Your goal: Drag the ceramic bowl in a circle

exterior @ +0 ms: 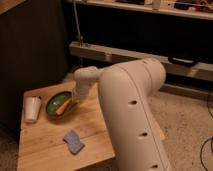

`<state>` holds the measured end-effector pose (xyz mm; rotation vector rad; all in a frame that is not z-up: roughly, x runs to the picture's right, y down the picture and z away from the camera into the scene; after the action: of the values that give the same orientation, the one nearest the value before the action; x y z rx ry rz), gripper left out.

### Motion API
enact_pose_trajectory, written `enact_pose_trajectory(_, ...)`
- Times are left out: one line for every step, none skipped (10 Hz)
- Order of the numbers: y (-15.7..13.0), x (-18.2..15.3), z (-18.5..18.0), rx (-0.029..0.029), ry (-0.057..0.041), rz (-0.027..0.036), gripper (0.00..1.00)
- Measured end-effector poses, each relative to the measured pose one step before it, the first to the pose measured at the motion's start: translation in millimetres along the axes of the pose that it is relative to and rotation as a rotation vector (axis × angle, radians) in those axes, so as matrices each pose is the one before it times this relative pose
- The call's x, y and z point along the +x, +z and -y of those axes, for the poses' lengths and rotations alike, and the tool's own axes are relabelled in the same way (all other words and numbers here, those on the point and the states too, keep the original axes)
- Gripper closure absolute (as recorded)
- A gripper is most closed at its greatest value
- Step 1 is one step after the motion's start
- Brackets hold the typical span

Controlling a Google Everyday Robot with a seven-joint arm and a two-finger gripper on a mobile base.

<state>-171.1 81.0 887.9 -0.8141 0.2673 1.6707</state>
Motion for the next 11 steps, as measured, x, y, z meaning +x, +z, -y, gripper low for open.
enact_pose_trajectory(-8.9,1.19,25.7,0.0079,0.04163,0.00557,1.0)
enact_pose_trajectory(-7.66,2.28,23.59,0.00847,0.03209,0.00351,1.0)
enact_pose_trajectory(-7.28,3.42,26.04,0.0088,0.03296,0.00241,1.0)
enact_pose_trajectory(-5.04,5.21,21.61,0.00875,0.02381,-0.00032,1.0)
enact_pose_trajectory(-5.77,9.06,23.31,0.00821,0.01962,-0.00077,1.0)
enact_pose_trajectory(-4.8,12.32,20.8,0.0086,0.00947,-0.00236,1.0)
enact_pose_trajectory(-2.67,11.64,10.4,0.00577,-0.00503,-0.00256,1.0)
enact_pose_trajectory(-0.48,23.66,6.04,0.00544,-0.02747,-0.01157,1.0)
enact_pose_trajectory(1.46,24.12,-1.26,0.00314,-0.02614,-0.00915,1.0)
enact_pose_trajectory(2.09,19.47,-6.05,0.00188,-0.0271,-0.00539,1.0)
enact_pose_trajectory(3.44,26.56,-16.55,0.00488,-0.04426,-0.00676,1.0)
